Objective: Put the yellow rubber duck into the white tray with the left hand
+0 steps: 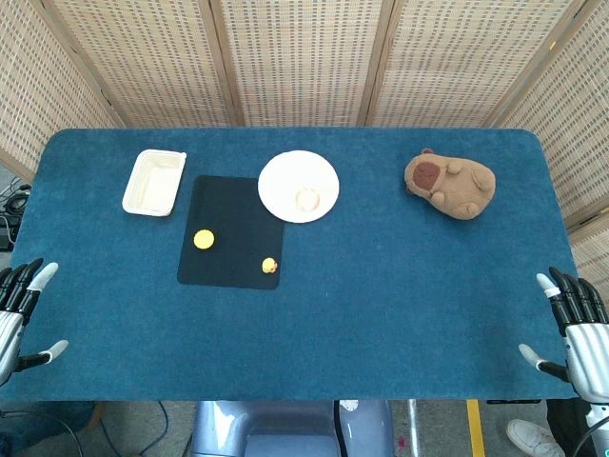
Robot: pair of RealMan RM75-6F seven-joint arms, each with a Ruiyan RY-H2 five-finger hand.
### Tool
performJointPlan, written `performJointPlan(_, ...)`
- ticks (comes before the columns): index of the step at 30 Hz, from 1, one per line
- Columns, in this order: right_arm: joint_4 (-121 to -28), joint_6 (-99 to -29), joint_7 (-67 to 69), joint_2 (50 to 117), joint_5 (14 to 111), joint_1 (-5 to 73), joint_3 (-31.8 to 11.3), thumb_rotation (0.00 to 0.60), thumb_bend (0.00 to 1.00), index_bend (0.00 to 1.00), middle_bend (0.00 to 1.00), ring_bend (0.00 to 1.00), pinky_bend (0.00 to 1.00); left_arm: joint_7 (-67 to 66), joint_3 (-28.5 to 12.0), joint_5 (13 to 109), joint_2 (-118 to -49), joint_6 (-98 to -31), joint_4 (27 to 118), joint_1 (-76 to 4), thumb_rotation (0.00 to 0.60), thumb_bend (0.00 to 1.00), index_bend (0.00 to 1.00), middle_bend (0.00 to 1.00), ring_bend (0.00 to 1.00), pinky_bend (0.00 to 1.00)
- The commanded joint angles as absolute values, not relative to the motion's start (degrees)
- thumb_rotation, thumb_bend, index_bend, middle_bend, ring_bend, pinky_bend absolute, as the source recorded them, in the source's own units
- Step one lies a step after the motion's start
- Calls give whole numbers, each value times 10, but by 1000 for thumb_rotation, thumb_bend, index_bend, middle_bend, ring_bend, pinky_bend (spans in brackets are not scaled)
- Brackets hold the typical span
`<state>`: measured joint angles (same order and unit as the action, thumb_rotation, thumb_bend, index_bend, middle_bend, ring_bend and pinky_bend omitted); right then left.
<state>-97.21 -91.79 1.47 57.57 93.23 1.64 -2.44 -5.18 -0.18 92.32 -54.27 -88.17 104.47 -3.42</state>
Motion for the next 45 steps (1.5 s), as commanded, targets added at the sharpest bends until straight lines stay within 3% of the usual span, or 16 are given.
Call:
performJointPlan(1,-969,-915,19,574,935,18,-23,600,0,0,0,0,0,-52,-4,930,-549,-888,1037,-34,600,94,0,0,0,0)
performJointPlan(11,-978,-909,26,566,932,18,-21,600,0,0,0,0,0,-53,-13,933,-563,-863,1029,-56,600,86,0,0,0,0)
performJointPlan(21,-974,-884,29,568,903,27,-29,600,0,0,0,0,0,-89,-112,831,-650,-615,984,-261,600,89,5,0,0,0)
performJointPlan(27,-967,-863,28,571,876,35,-36,600,0,0,0,0,0,-119,-146,778,-728,-505,924,-369,600,149,128,0,0,0)
performJointPlan(33,-954,-842,28,578,849,42,-44,600,0,0,0,0,0,-163,-156,721,-808,-461,868,-436,600,234,298,0,0,0)
performJointPlan(45,-939,-825,37,582,821,48,-54,600,0,0,0,0,0,-267,-145,607,-916,-407,760,-527,600,307,328,0,0,0)
